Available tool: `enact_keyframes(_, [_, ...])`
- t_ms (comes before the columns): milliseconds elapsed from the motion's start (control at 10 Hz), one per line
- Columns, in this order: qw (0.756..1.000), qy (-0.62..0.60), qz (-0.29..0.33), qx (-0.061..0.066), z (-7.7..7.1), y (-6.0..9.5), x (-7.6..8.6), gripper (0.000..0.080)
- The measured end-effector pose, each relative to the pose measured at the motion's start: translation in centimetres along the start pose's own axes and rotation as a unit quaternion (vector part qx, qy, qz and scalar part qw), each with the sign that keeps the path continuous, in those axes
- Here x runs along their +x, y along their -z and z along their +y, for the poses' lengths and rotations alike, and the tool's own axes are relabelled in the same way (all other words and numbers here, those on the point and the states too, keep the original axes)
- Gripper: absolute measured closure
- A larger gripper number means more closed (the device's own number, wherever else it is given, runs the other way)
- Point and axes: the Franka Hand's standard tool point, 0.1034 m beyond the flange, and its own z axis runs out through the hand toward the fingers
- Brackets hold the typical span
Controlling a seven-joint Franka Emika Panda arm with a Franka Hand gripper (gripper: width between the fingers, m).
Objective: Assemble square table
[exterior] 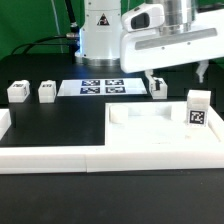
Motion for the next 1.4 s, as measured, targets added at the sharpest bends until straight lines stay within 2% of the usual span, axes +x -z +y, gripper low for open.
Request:
enact_keyframes(100, [0.999,0.052,0.006,-0.015,0.3,-0.6,-1.2,0.0151])
enact_keyframes(500, [0.999,0.051,-0.014,-0.009,0.2,-0.8,-1.6,0.0151])
enact_keyframes(600, [0.998,0.029,-0.051,-0.003,-0.3,-1.0,-2.6,0.0151])
enact_keyframes(700, [0.990,0.003,-0.139,-0.007,-0.9,-1.1,-4.2,0.0151])
enact_keyframes(800, [0.978,-0.018,-0.208,-0.013,-1.1,-1.1,-5.0,0.0151])
enact_keyframes(1000, [0.956,-0.034,-0.291,-0.014,-1.6,-2.2,-7.1,0.0151])
enact_keyframes(1200, [0.933,-0.040,-0.357,-0.006,-1.6,-2.1,-6.9,0.0151])
enact_keyframes(1400, [0.907,-0.044,-0.418,-0.001,-1.5,-2.2,-7.6,0.0151])
